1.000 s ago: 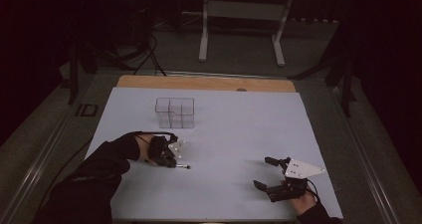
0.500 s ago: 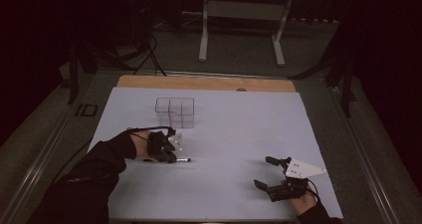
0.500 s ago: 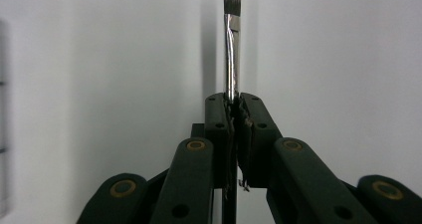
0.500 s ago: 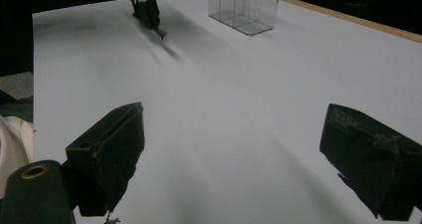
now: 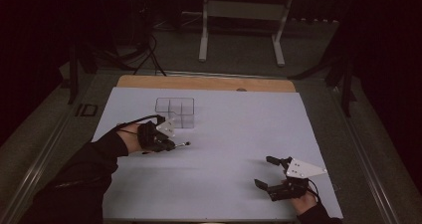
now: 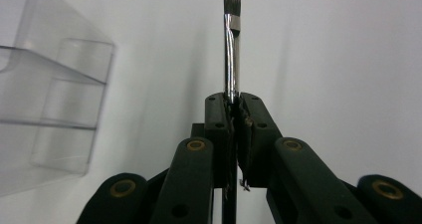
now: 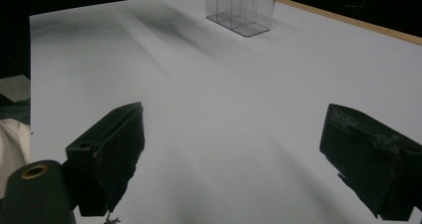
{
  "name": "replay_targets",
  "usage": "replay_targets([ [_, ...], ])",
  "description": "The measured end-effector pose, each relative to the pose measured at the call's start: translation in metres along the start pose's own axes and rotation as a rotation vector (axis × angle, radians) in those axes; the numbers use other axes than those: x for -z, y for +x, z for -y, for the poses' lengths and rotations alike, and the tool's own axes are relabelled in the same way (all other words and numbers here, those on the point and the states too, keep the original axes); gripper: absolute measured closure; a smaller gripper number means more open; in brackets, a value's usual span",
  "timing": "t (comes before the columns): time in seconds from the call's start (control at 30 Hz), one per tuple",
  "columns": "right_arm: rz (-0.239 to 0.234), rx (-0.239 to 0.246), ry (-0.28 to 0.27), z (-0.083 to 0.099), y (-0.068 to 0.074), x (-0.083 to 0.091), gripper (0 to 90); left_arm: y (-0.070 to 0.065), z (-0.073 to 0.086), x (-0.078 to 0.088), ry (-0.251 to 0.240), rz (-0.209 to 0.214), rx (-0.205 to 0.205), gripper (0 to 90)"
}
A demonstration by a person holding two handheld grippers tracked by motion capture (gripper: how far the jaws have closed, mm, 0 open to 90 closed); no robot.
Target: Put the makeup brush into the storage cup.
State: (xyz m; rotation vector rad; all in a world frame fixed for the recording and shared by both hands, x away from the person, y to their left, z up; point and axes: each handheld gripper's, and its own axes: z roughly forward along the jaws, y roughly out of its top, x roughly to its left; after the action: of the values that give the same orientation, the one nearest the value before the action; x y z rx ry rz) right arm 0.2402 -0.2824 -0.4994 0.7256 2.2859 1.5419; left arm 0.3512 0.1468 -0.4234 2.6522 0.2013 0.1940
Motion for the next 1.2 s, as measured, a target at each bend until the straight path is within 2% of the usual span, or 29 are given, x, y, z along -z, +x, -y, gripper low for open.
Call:
replay_targets([
  [0.03,0.001,0.000,-0.001,0.000,0.000,0.000,10.5,0.000,0.001,0.002,-0.021,0.014,0.014,85.3],
  [0.07,0.001,0.000,-0.001,0.000,0.000,0.000,10.5,-0.001,0.001,0.005,-0.031,-0.005,0.016,85.4],
  [0.1,0.002,0.000,0.000,0.000,0.000,0.000,10.5,-0.001,0.002,0.007,-0.041,0.001,0.028,85.3],
  [0.17,0.002,0.001,0.000,0.000,0.000,0.000,10.5,-0.003,0.003,0.010,-0.061,-0.019,0.036,85.3],
  [0.2,0.002,0.001,0.001,0.000,0.000,0.000,10.5,-0.003,0.005,0.010,-0.071,-0.010,0.047,85.3],
  [0.33,0.003,0.001,-0.003,0.000,0.000,0.000,10.5,-0.006,0.010,0.013,-0.114,-0.035,0.079,85.3],
  [0.37,0.002,0.000,-0.002,0.000,0.000,0.001,10.5,-0.006,0.012,0.013,-0.120,-0.025,0.085,85.3],
  [0.4,0.003,0.000,-0.002,0.000,0.000,0.001,10.5,-0.007,0.013,0.013,-0.124,-0.045,0.085,85.3],
  [0.47,0.003,-0.001,-0.002,0.000,0.000,0.000,10.5,-0.007,0.015,0.014,-0.136,-0.044,0.097,85.3],
  [0.5,0.003,0.000,-0.001,0.000,0.000,0.000,10.5,-0.007,0.016,0.014,-0.141,-0.066,0.103,85.3],
  [0.53,0.005,0.000,0.000,0.000,0.000,0.000,10.5,-0.006,0.017,0.015,-0.150,-0.060,0.110,85.3],
  [0.57,0.006,-0.001,-0.001,0.000,0.000,0.000,10.5,-0.007,0.017,0.015,-0.161,-0.079,0.112,85.3],
  [0.63,0.009,-0.003,-0.004,0.000,-0.001,0.001,10.5,-0.007,0.018,0.018,-0.182,-0.089,0.128,85.3],
  [0.67,0.013,-0.004,-0.004,0.000,-0.001,0.001,10.5,-0.008,0.017,0.019,-0.193,-0.113,0.135,85.3],
  [0.7,0.012,-0.006,-0.005,0.000,-0.001,0.001,10.5,-0.008,0.017,0.020,-0.202,-0.108,0.147,85.3],
  [0.77,0.013,-0.008,-0.005,0.000,-0.001,0.001,10.5,-0.010,0.017,0.021,-0.219,-0.136,0.154,85.3],
  [0.8,0.012,-0.008,-0.004,0.000,-0.001,0.001,10.5,-0.010,0.017,0.021,-0.221,-0.121,0.160,85.3],
  [0.83,0.010,-0.008,-0.004,0.000,-0.001,0.001,10.5,-0.011,0.017,0.021,-0.225,-0.142,0.159,85.3],
  [0.87,0.011,-0.006,-0.003,0.000,-0.001,0.001,10.5,-0.011,0.017,0.020,-0.226,-0.134,0.167,85.3],
  [0.93,0.010,-0.007,-0.004,0.000,-0.001,0.001,10.5,-0.012,0.017,0.020,-0.235,-0.152,0.170,85.3],
  [0.97,0.011,-0.007,-0.003,0.000,-0.001,0.001,10.5,-0.012,0.017,0.020,-0.241,-0.138,0.174,85.3],
  [1.0,0.011,-0.007,-0.004,0.000,-0.001,0.001,10.5,-0.013,0.017,0.021,-0.248,-0.162,0.176,85.3],
  [1.07,0.011,-0.010,-0.004,0.000,-0.001,0.001,10.5,-0.014,0.016,0.021,-0.257,-0.163,0.183,85.3],
  [1.1,0.012,-0.009,-0.003,0.000,-0.001,0.001,10.5,-0.015,0.014,0.021,-0.264,-0.181,0.184,85.3],
  [1.2,0.011,-0.009,-0.003,0.000,-0.001,0.001,10.5,-0.016,0.011,0.023,-0.280,-0.202,0.193,85.3],
])
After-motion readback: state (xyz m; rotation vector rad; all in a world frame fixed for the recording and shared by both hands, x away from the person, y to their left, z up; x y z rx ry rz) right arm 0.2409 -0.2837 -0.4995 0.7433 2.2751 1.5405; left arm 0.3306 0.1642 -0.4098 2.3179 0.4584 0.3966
